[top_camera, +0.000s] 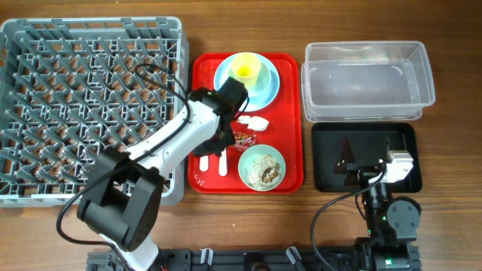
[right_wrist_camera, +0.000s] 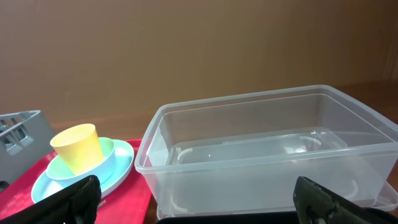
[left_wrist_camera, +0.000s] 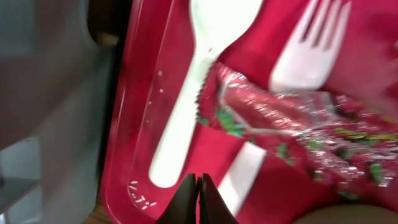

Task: Sort waste into correct bins and load items into the dishwasher rack
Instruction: 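Lower the left gripper and grasp the white plastic spoon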

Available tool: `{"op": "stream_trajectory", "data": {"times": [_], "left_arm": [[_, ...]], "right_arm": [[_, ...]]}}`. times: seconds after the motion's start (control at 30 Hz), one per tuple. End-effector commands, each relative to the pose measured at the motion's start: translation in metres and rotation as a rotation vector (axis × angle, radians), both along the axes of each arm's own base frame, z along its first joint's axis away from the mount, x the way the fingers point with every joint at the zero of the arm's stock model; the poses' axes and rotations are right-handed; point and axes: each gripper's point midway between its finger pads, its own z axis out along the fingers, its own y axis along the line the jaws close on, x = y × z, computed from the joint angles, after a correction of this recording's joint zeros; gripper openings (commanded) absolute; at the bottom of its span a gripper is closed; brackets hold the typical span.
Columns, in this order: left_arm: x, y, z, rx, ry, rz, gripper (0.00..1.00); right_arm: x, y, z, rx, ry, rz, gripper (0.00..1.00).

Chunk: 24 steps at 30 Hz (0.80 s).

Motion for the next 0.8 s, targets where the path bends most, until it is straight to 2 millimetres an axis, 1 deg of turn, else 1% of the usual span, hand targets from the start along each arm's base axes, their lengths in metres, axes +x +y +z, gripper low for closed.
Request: {"op": "stream_trajectory", "data": {"times": [0.0,0.1,0.17,0.2,0.23,0.33,0.43,0.47,0.57,0.6,0.63,0.7,0.73,0.77], "left_arm": [[-0.006,0.002,-0.014,0.001,0.01,0.018,0.1],[-0.003,-0.003,-0.025,-0.02,-0.022,0.009,0.17],[0.001,-0.008,-0.034,-0.043,-0.059,0.003,0.24],[0.005,-0.01,-0.036,-0.056,-0.08,0.003,0.3],[0.009,-0.011,-0.036,-0.063,-0.093,0.005,0.32],[0.024,-0.021,-0.034,-0.105,-0.154,0.005,0.34],[0.03,-0.026,-0.027,-0.119,-0.177,-0.001,0.36],[0.033,-0.027,-0.024,-0.124,-0.188,-0.02,0.37],[0.042,-0.032,-0.01,-0.126,-0.222,-0.118,0.43],[0.043,-0.029,-0.006,-0.107,-0.231,-0.179,0.45],[0.043,-0.024,-0.005,-0.076,-0.231,-0.194,0.45],[0.04,-0.005,-0.005,0.025,-0.217,-0.228,0.46],[0.038,0.008,-0.005,0.086,-0.209,-0.223,0.45],[0.036,0.017,-0.005,0.123,-0.201,-0.219,0.43]], "right_arm": [[0.0,0.003,0.001,-0.018,-0.005,0.014,1.0],[0.0,0.003,0.001,-0.018,-0.005,0.014,1.0],[0.0,0.003,0.001,-0.018,-0.005,0.014,1.0],[0.0,0.003,0.001,-0.018,-0.005,0.014,1.0],[0.0,0.003,0.001,-0.018,-0.005,0.014,1.0],[0.0,0.003,0.001,-0.018,-0.005,0.014,1.0],[0.0,0.003,0.001,-0.018,-0.005,0.014,1.0],[0.0,0.003,0.001,-0.017,-0.005,0.014,1.0],[0.0,0.003,0.001,-0.018,-0.005,0.014,1.0],[0.0,0.003,0.001,-0.018,-0.005,0.014,1.0],[0.0,0.003,0.001,-0.018,-0.005,0.014,1.0],[0.0,0.003,0.001,-0.018,-0.005,0.014,1.0],[0.0,0.003,0.001,-0.018,-0.005,0.014,1.0],[0.0,0.003,0.001,-0.018,-0.005,0.014,1.0]]}}
